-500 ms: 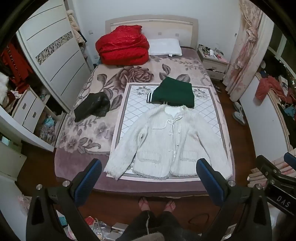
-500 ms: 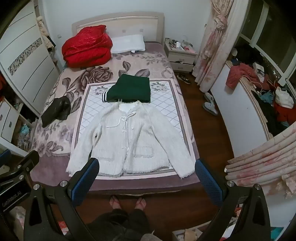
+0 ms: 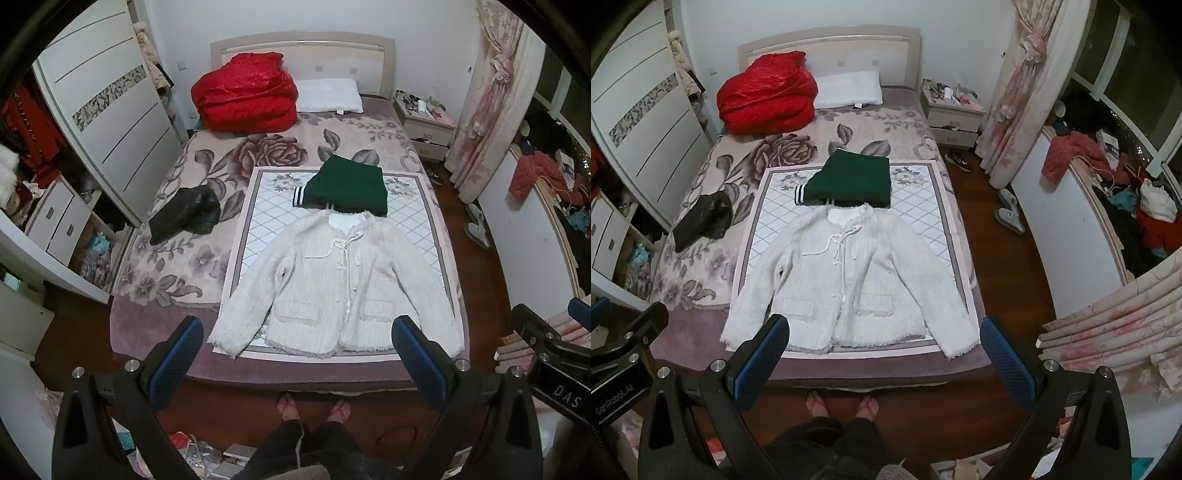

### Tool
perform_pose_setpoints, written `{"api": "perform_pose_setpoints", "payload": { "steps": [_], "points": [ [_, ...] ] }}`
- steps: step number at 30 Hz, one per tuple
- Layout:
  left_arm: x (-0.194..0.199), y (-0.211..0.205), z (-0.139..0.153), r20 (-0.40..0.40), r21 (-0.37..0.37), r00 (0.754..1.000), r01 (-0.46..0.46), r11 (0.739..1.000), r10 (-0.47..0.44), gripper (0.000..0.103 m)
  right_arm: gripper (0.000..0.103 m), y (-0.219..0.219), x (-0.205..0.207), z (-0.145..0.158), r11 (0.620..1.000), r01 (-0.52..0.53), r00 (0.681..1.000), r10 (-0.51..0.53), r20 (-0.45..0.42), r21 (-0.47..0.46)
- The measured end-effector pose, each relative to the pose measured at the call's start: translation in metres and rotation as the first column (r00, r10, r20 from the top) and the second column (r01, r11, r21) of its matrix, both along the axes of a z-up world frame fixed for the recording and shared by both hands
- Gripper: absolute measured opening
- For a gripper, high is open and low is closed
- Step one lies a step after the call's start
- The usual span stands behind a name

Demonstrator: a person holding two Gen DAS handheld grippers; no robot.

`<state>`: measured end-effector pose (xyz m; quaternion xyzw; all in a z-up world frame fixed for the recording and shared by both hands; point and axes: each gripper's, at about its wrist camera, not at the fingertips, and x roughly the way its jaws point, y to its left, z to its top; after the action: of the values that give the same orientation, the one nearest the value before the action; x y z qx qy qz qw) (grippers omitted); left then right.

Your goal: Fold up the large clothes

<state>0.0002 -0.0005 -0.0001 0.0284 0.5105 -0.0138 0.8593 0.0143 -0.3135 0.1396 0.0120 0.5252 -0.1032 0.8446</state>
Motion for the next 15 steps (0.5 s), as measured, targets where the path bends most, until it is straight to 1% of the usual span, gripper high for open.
{"api": "perform_pose_setpoints", "payload": {
  "steps": [9, 10, 11, 13, 14, 15],
  "points": [
    [0.003, 0.001, -0.002, 0.004, 0.002, 1.000, -0.004, 1.000, 0.004, 0.103, 0.103, 0.003, 0.003, 0.002, 1.000, 0.001, 1.000, -0.001, 0.005, -0.001],
    [0.002, 0.002, 0.008, 0.005, 0.002, 1.000, -0.002, 1.000, 0.002, 0.103, 0.103, 0.002, 0.004, 0.003, 1.000, 0.004, 1.000, -0.004, 0.008, 0.001],
    [0.002, 0.002, 0.009, 0.005, 0.001, 1.000, -0.002, 1.000, 0.002, 0.103, 0.103, 0.001, 0.006, 0.010, 1.000, 0.004, 1.000, -0.004, 0.008, 0.000],
    [0.002, 0.001, 0.008, 0.007, 0.003, 1.000, -0.001, 1.000, 0.001, 0.103, 0.103, 0.002, 0.006, 0.010, 1.000, 0.000, 1.000, 0.000, 0.007, -0.002],
    [0.002, 0.003, 0.012, 0.008, 0.003, 1.000, 0.000, 1.000, 0.000, 0.103, 0.103, 0.002, 0.004, 0.009, 1.000, 0.001, 1.000, -0.001, 0.009, -0.004],
    [0.002, 0.004, 0.013, 0.007, 0.003, 1.000, 0.001, 1.000, -0.001, 0.103, 0.103, 0.001, 0.007, 0.013, 1.000, 0.001, 1.000, -0.001, 0.010, -0.004]
  ]
}}
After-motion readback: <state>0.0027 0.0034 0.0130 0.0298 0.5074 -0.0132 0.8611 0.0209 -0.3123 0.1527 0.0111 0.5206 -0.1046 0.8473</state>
